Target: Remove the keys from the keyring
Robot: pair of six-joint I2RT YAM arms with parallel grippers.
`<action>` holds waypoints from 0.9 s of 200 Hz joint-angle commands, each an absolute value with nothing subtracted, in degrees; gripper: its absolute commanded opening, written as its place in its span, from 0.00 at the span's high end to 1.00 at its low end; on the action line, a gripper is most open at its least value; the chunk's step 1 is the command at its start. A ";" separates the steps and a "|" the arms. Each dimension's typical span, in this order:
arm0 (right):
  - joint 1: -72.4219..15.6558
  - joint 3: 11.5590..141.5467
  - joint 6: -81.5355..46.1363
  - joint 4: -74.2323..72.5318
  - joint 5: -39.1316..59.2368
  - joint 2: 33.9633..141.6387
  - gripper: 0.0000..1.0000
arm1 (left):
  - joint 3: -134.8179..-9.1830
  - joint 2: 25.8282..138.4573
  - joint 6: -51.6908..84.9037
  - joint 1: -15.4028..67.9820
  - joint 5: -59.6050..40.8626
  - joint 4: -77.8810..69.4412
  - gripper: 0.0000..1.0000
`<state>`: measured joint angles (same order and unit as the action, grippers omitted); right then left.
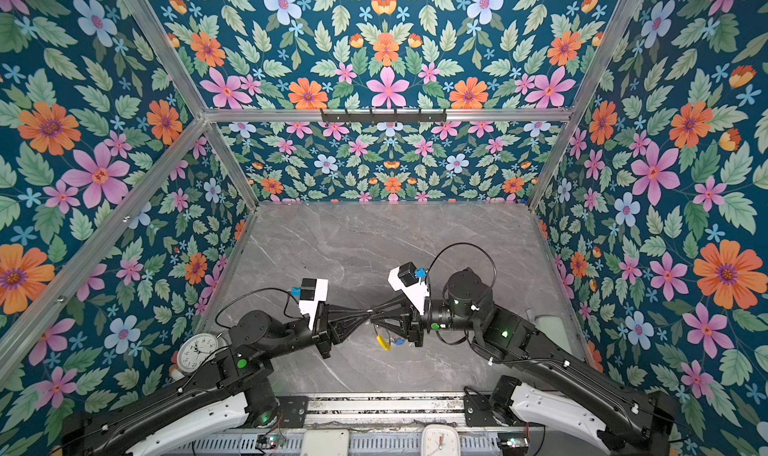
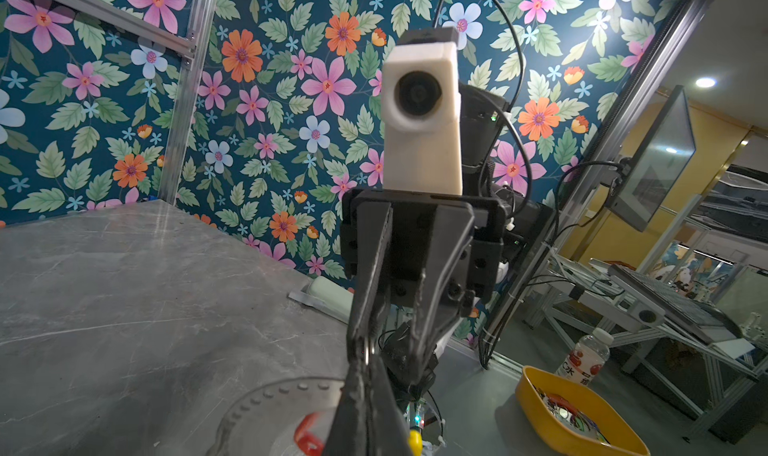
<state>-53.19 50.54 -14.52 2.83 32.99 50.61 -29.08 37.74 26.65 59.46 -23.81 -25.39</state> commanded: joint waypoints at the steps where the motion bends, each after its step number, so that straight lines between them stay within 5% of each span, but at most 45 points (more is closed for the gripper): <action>1: -53.22 50.29 -15.46 0.70 34.19 50.72 0.83 | -29.08 37.36 26.63 59.49 -24.01 -28.66 1.00; 67: -53.18 49.30 -15.82 0.97 33.89 50.94 1.00 | -29.04 37.33 26.75 59.55 -24.52 -28.65 1.00; 107: -53.12 51.19 -14.41 6.11 33.50 51.07 1.00 | -30.11 37.50 27.24 59.50 -24.18 -26.34 1.00; 139: -52.60 54.81 -10.53 16.65 32.36 51.41 1.00 | -31.92 36.58 27.16 59.41 -23.71 -19.96 0.65; 180: -52.50 61.01 -4.45 28.72 31.16 54.23 1.00 | -36.48 37.69 25.10 59.42 -24.93 -9.53 0.61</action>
<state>-52.51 58.24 -9.54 20.27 32.34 52.97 -34.26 37.01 26.87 59.46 -23.92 -16.25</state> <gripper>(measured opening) 0.051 0.391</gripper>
